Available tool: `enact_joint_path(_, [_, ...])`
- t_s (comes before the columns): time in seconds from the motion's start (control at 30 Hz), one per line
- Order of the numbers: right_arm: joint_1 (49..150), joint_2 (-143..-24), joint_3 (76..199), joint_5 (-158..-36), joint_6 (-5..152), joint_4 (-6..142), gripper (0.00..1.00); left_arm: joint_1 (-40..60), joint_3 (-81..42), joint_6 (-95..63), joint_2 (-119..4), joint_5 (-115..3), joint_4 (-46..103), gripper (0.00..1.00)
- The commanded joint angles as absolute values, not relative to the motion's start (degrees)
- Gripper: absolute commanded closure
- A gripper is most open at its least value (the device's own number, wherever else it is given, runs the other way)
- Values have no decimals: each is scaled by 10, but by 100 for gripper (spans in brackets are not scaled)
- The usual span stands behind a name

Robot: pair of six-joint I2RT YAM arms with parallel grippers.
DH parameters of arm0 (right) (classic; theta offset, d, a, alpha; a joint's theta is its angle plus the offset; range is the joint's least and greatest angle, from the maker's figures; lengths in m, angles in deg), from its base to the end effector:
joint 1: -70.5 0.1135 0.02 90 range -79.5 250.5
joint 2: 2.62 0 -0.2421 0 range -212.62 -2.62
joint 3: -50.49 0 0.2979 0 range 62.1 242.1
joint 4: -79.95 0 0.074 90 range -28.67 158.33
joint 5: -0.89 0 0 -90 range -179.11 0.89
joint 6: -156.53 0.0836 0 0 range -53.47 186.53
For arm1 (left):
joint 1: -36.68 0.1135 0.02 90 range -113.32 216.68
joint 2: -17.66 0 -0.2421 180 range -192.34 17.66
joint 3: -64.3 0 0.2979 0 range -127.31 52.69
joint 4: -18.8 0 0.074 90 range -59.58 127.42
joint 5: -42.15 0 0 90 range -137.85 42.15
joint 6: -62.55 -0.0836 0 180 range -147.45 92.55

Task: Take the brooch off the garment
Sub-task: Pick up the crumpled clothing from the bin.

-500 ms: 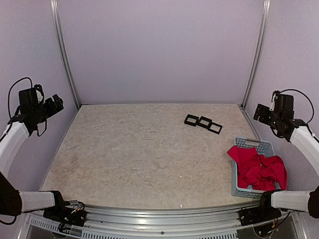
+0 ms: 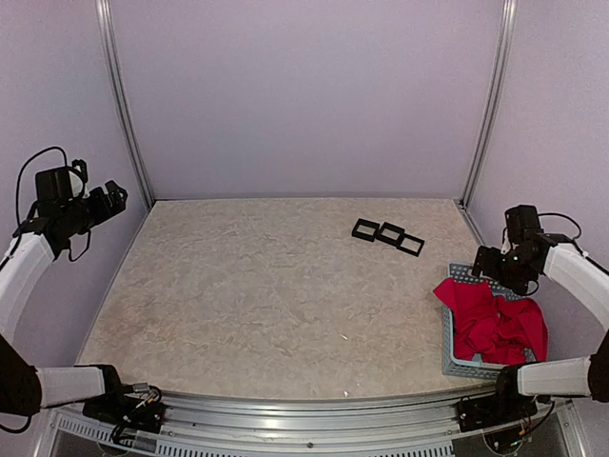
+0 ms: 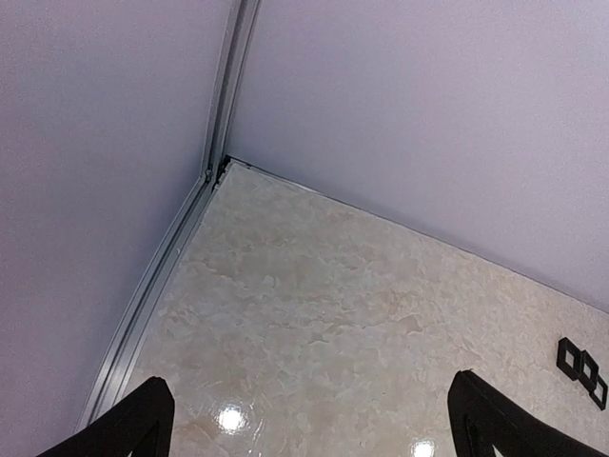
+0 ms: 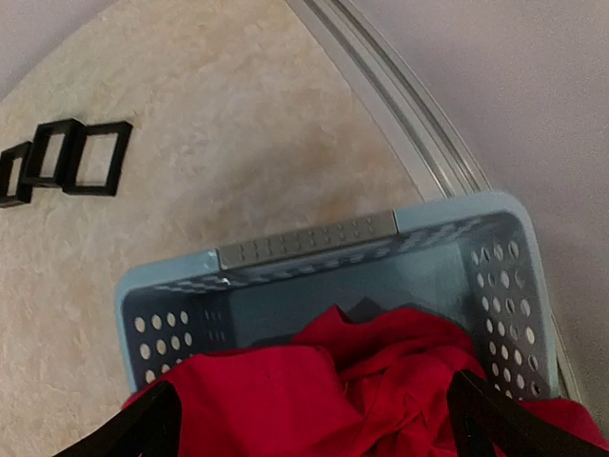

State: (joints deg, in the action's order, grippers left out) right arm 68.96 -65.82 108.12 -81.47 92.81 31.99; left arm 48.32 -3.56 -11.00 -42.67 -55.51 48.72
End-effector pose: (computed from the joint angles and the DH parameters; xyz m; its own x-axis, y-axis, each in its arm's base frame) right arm 0.3002 -0.0192 0.1745 -0.6740 0.4571 -0.5803 0.4506 0.8769 0.1673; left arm 0.3358 0.0578 0.3031 -0.3354 -0.3556 -0.8724 -0.1817 0.9330 -0.3105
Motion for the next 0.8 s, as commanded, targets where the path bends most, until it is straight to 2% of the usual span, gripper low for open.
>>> enact_joint_path(0.0, [682,-689,1047,-828,988,245,0,476,-18,-97,-413,-569,510,1])
enact_joint_path(0.33, [656,-773,1002,-920,1004,322,1,459,3,-74,-405,-572,507,1])
enact_joint_path(0.53, [657,-810,1007,-897,994,330,6,459,-2,-74,-403,-573,508,1])
enact_joint_path(0.63, [656,-814,995,-895,995,344,14,459,-3,-70,-404,-573,508,1])
enact_joint_path(0.77, [657,-815,982,-877,1000,363,32,458,-3,-66,-405,-576,509,1])
